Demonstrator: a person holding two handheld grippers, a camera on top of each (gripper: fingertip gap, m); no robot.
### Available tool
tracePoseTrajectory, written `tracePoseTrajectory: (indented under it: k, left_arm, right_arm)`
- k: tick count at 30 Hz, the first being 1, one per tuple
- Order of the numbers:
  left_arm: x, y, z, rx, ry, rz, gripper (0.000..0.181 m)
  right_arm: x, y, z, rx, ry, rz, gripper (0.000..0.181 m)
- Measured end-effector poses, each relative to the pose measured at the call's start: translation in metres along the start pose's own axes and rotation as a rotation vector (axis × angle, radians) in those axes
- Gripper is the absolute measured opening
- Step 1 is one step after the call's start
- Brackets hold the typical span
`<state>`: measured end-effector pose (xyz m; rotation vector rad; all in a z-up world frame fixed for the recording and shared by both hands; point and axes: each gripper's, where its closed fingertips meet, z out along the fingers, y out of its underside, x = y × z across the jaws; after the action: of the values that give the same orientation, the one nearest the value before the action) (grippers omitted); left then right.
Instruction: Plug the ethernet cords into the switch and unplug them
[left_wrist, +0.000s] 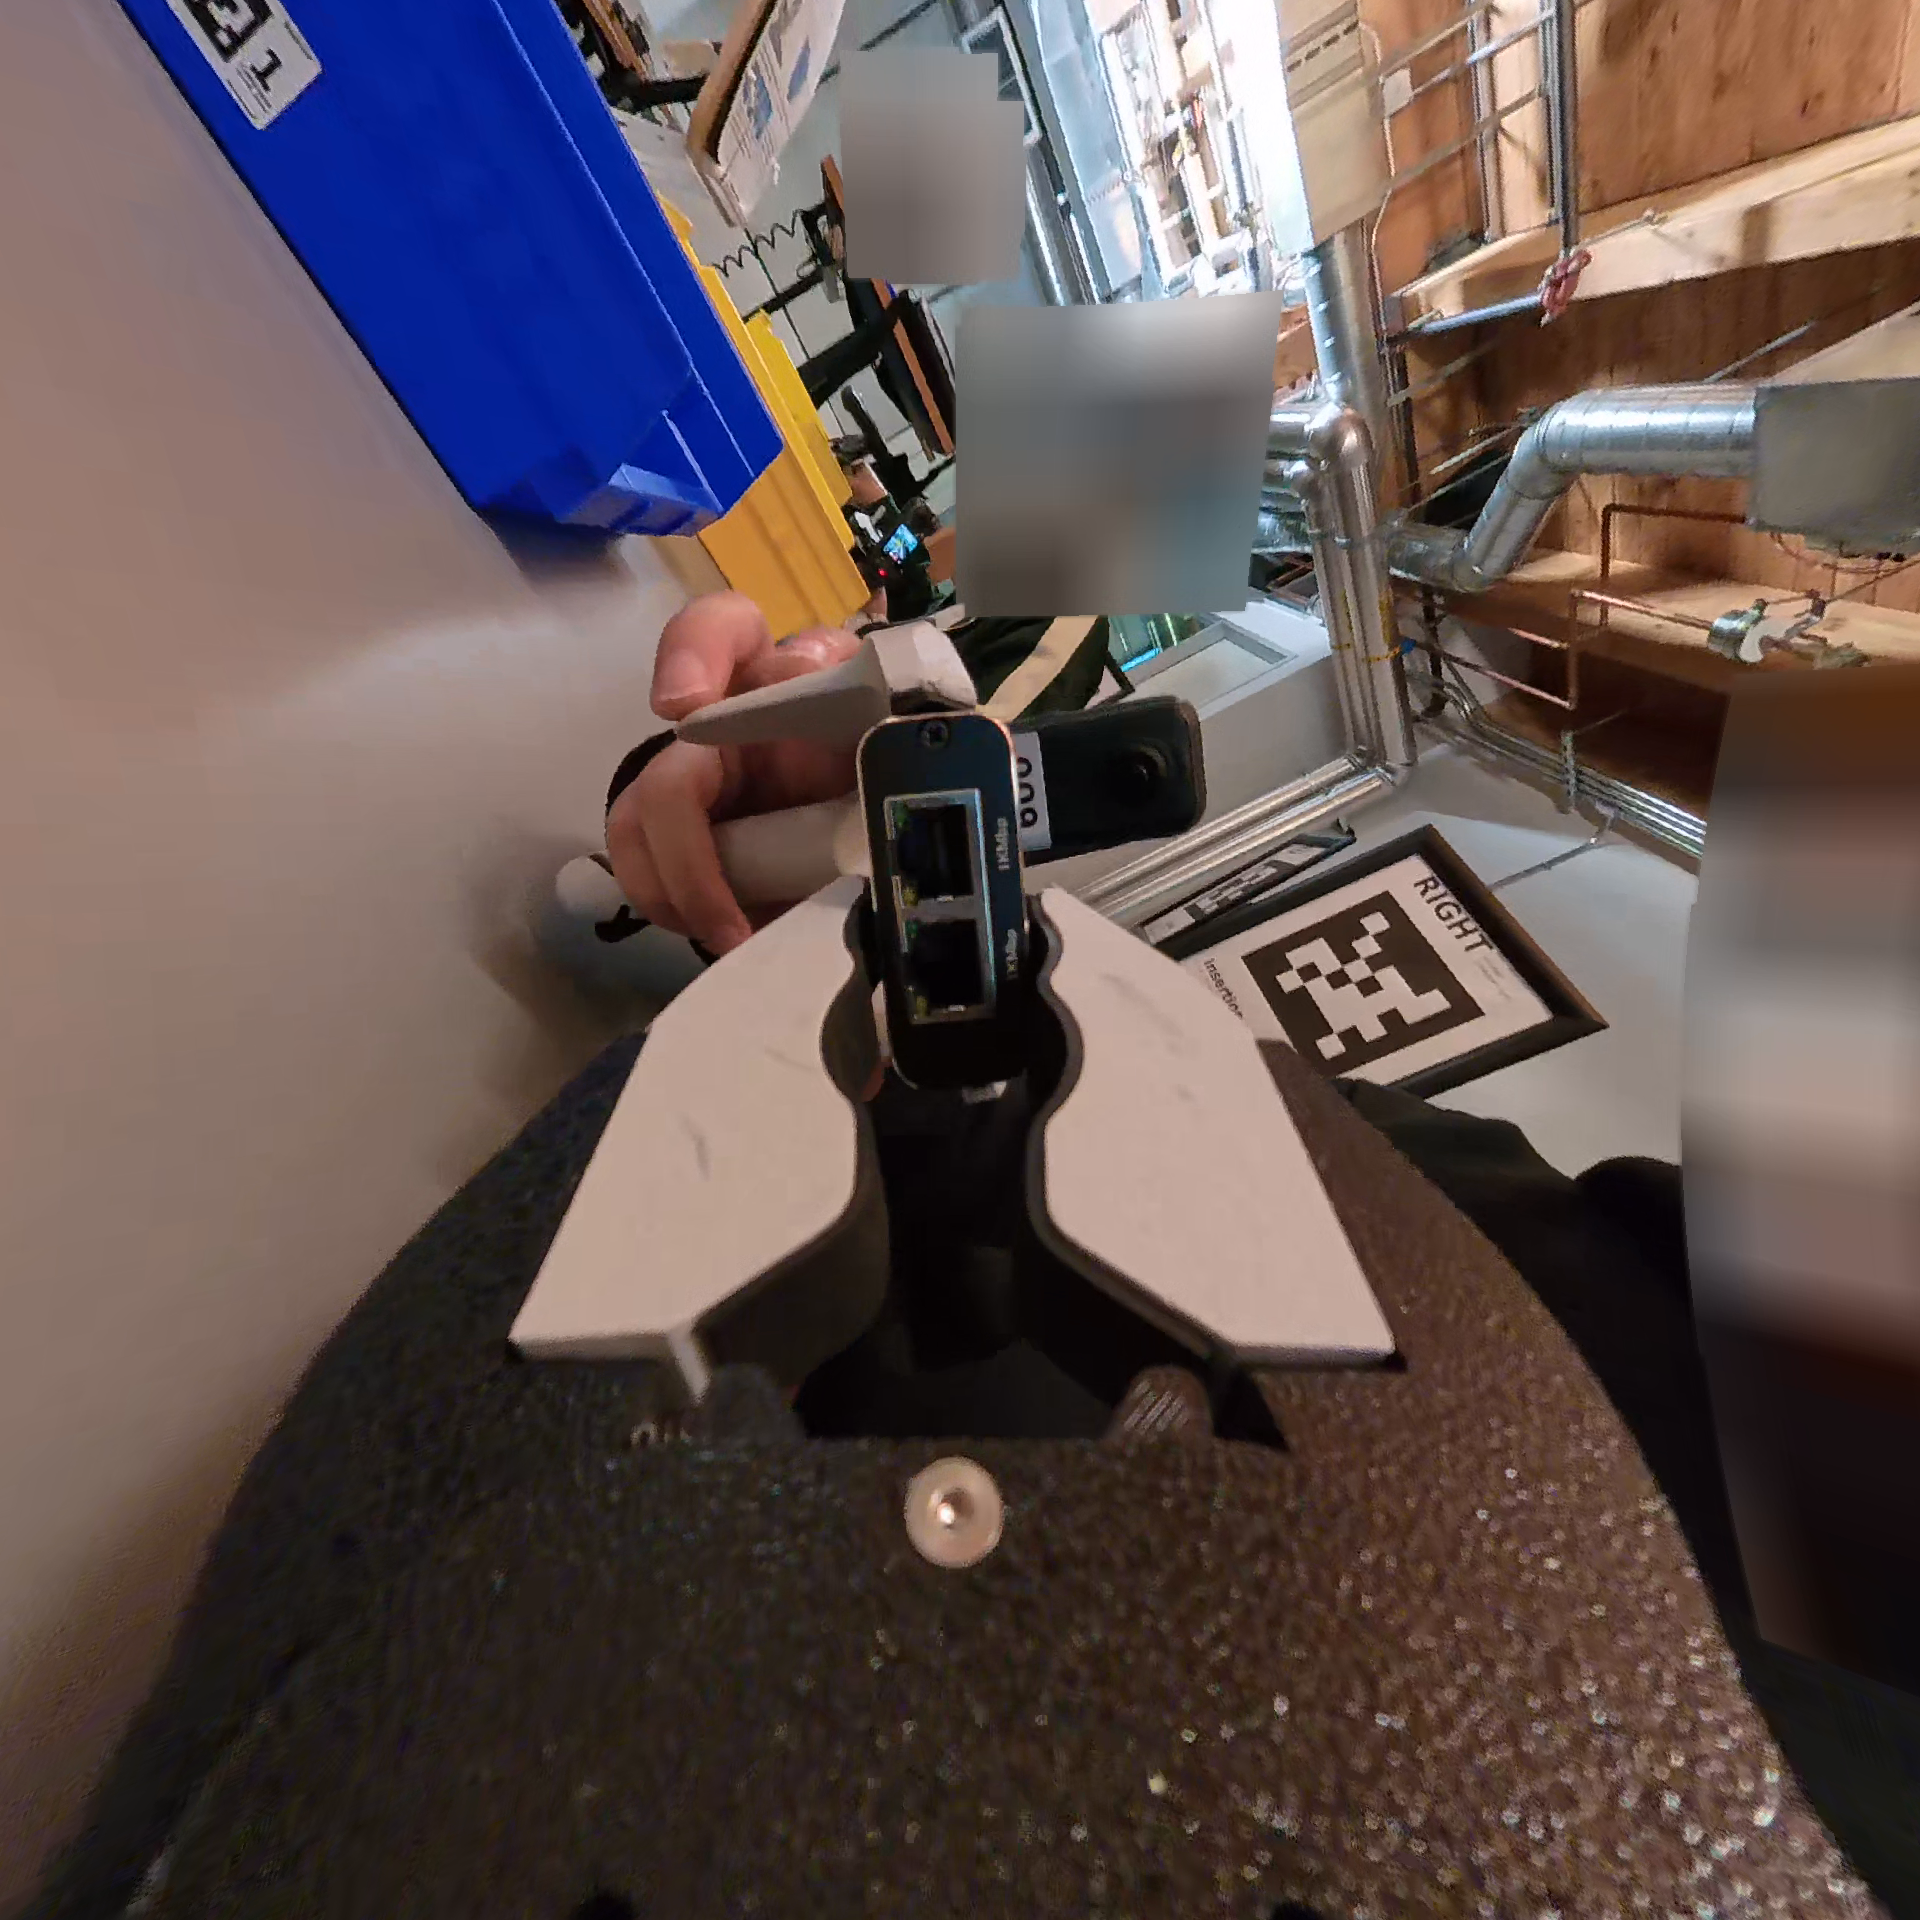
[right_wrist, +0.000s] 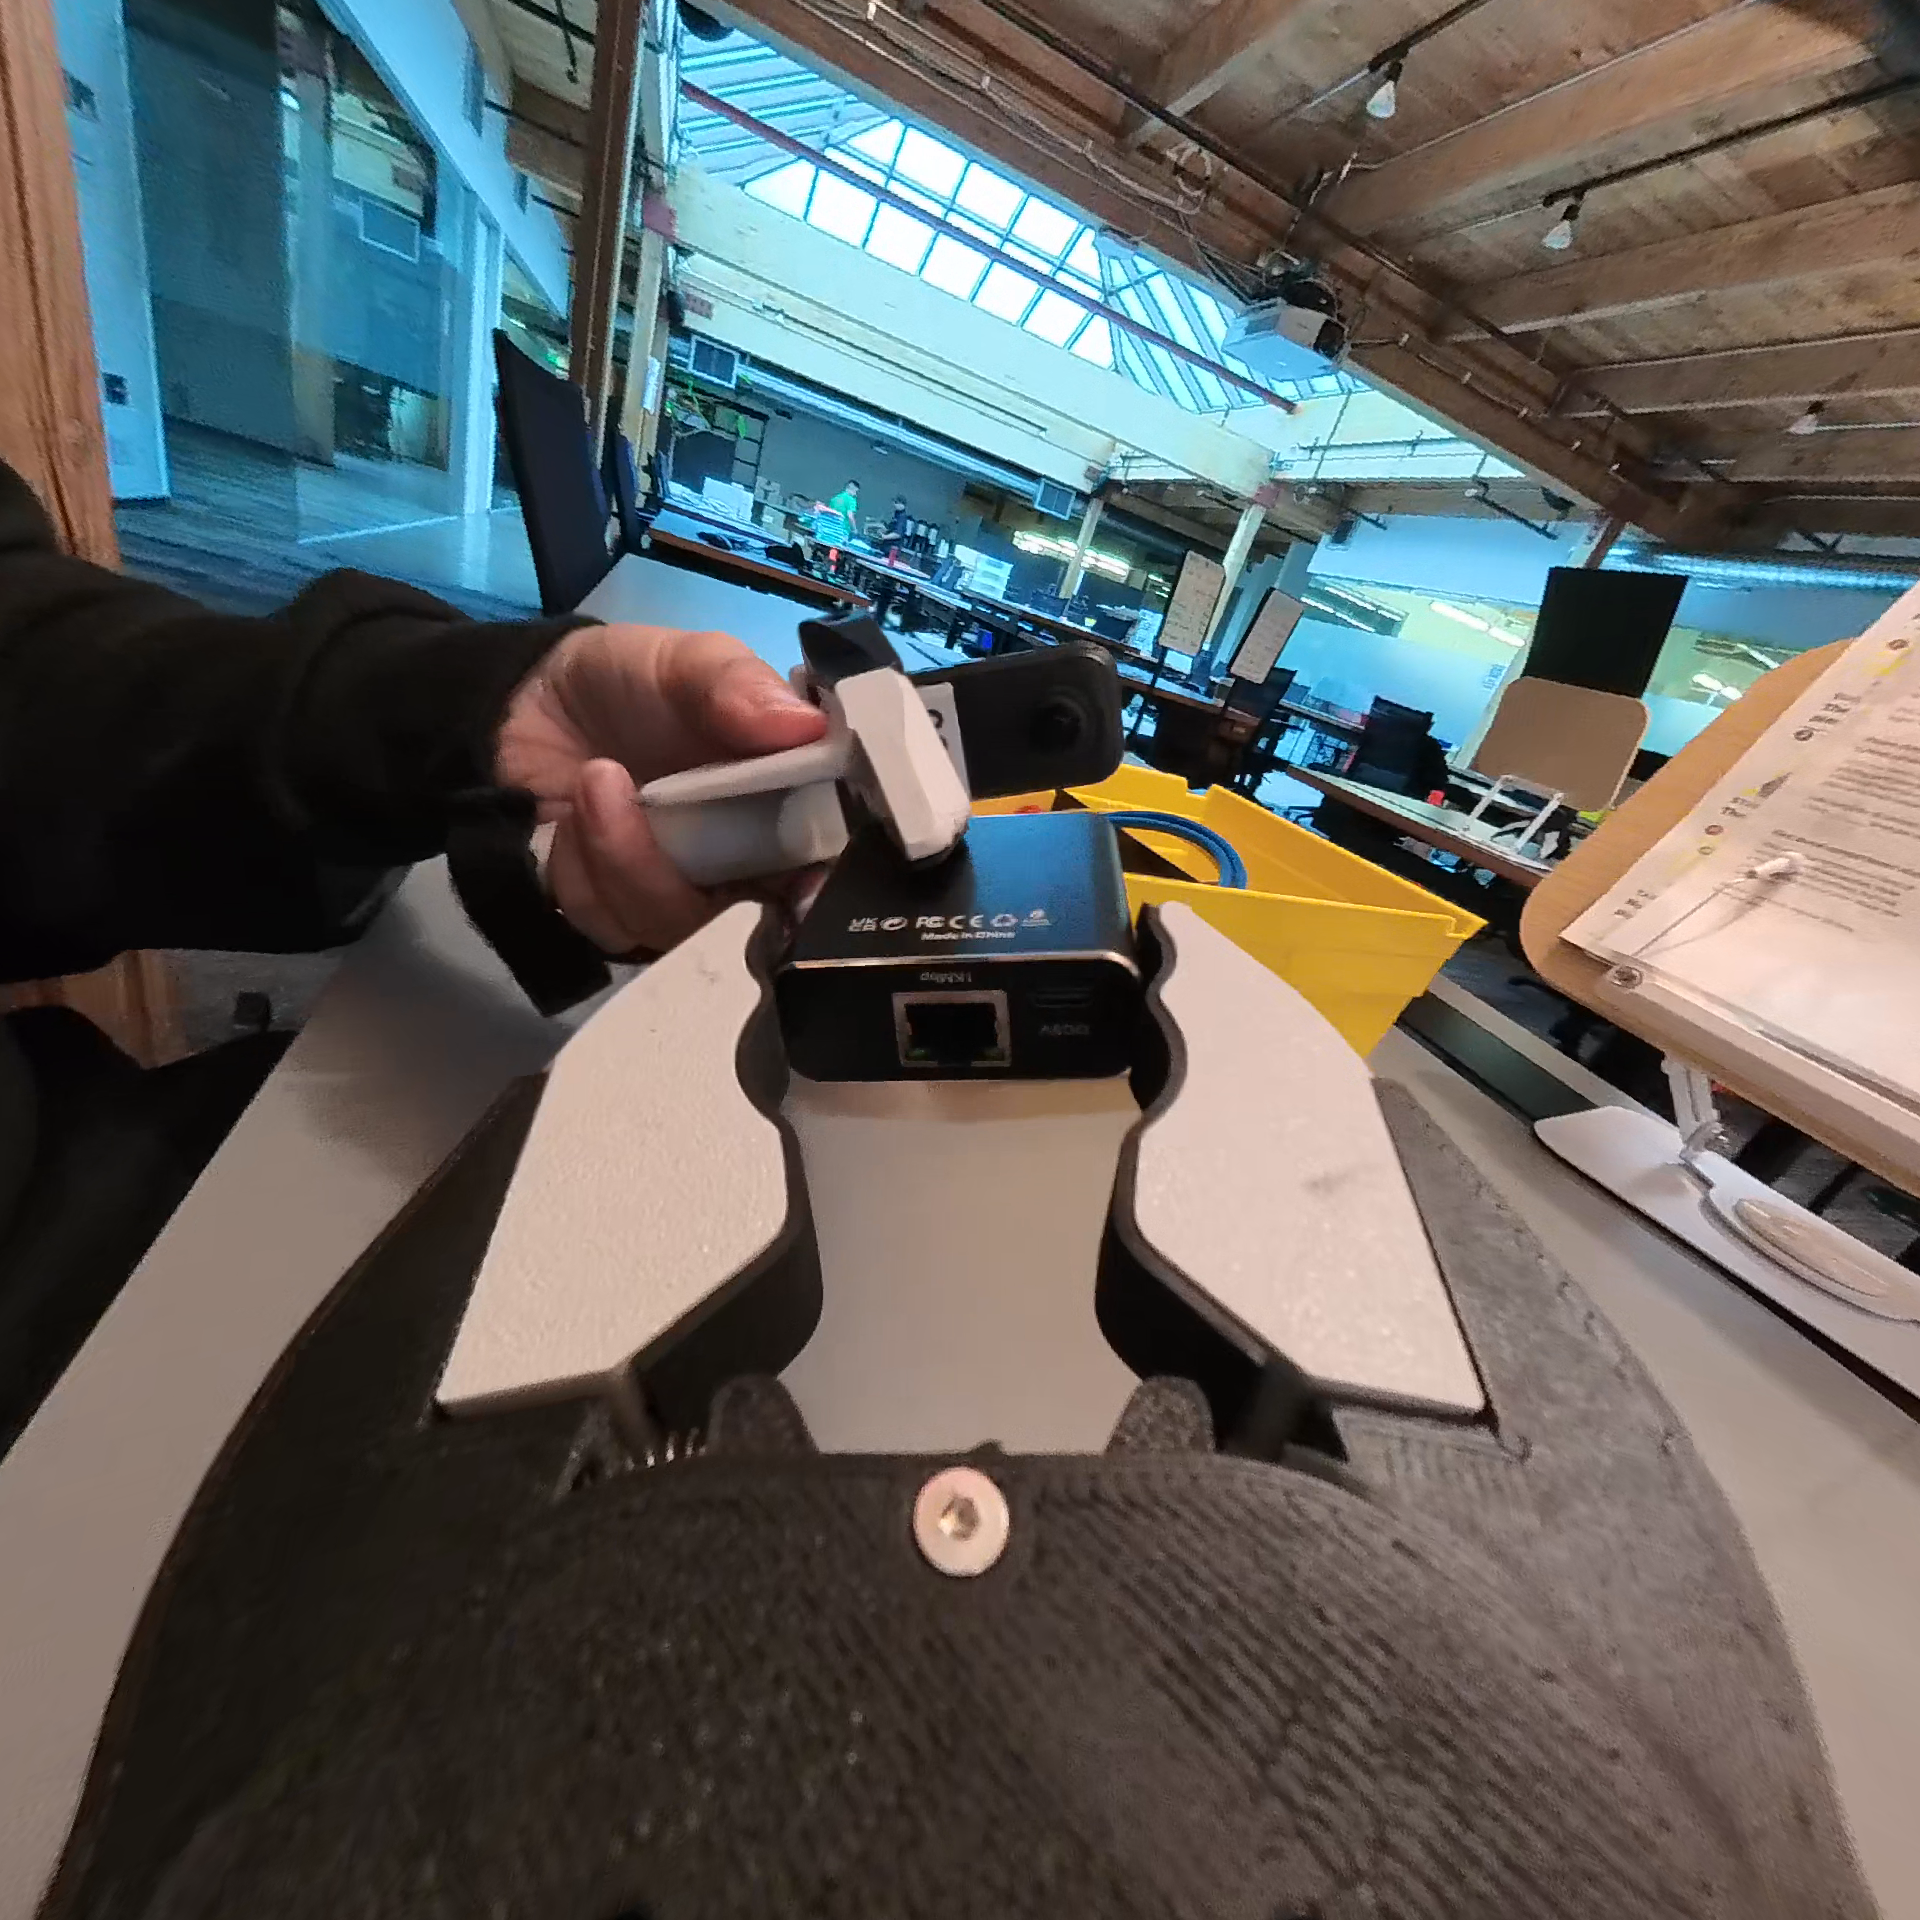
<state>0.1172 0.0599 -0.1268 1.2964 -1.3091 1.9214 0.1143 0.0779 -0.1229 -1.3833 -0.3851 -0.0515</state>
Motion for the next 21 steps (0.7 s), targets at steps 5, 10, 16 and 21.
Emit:
tracePoseTrajectory:
  k: [5, 10, 16, 21]
  left_arm:
    - [0.001, -0.003, -0.001, 0.022, -0.035, 0.018, 0.024]
    - [-0.001, -0.010, -0.003, 0.075, -0.069, 0.013, 0.025]
    - [0.001, -0.007, -0.003, 0.040, -0.070, 0.079, 0.031]
    - [0.012, -0.007, -0.010, -0.010, -0.071, 0.146, 0.040]
  right_arm:
    - [0.003, 0.001, 0.001, -0.001, 0.029, -0.021, 0.064]
    - [0.008, 0.007, 0.005, -0.062, 0.046, 0.035, 0.065]
    - [0.004, 0.007, 0.005, -0.040, -0.022, 0.169, 0.065]
    - [0.001, -0.005, 0.000, 0.043, -0.093, 0.250, 0.065]
